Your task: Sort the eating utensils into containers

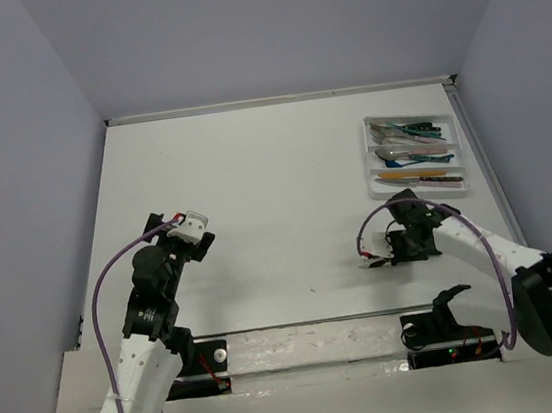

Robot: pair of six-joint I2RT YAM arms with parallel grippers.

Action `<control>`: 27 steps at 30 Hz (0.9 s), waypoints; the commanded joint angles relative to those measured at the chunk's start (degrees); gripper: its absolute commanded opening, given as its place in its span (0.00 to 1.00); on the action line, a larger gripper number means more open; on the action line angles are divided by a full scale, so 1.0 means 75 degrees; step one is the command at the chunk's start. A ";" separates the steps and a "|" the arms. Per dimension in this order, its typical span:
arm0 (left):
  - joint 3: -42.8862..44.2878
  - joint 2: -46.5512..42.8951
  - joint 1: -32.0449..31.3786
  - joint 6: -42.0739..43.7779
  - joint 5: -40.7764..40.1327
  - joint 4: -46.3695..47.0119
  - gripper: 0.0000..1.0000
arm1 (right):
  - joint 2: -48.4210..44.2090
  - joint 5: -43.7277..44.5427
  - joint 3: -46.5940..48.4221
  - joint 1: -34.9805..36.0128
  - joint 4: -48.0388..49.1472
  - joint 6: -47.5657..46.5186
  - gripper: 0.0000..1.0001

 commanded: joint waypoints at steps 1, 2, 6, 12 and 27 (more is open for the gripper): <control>-0.0034 -0.0010 -0.0040 -0.0011 -0.0074 0.0502 0.99 | 0.1695 -0.0895 0.1616 0.1078 0.0410 0.1841 0.00; -0.0046 -0.0010 -0.0040 -0.0011 -0.0074 0.0502 0.99 | 0.2121 -0.0850 0.1970 0.1324 0.0445 0.2172 0.00; -0.0070 -0.0010 -0.0040 0.0012 -0.0378 0.0549 0.99 | 0.4091 -0.0182 0.3787 0.2275 0.0411 0.3626 0.00; -0.0093 0.0060 -0.0040 0.0024 -0.0472 0.0619 0.99 | 0.5429 -0.0685 0.5335 0.2698 0.0539 0.4530 0.00; -0.0140 0.0236 -0.0040 0.0048 -0.0625 0.0795 0.99 | 0.5594 -0.0815 0.6145 0.2780 0.0410 0.4695 0.00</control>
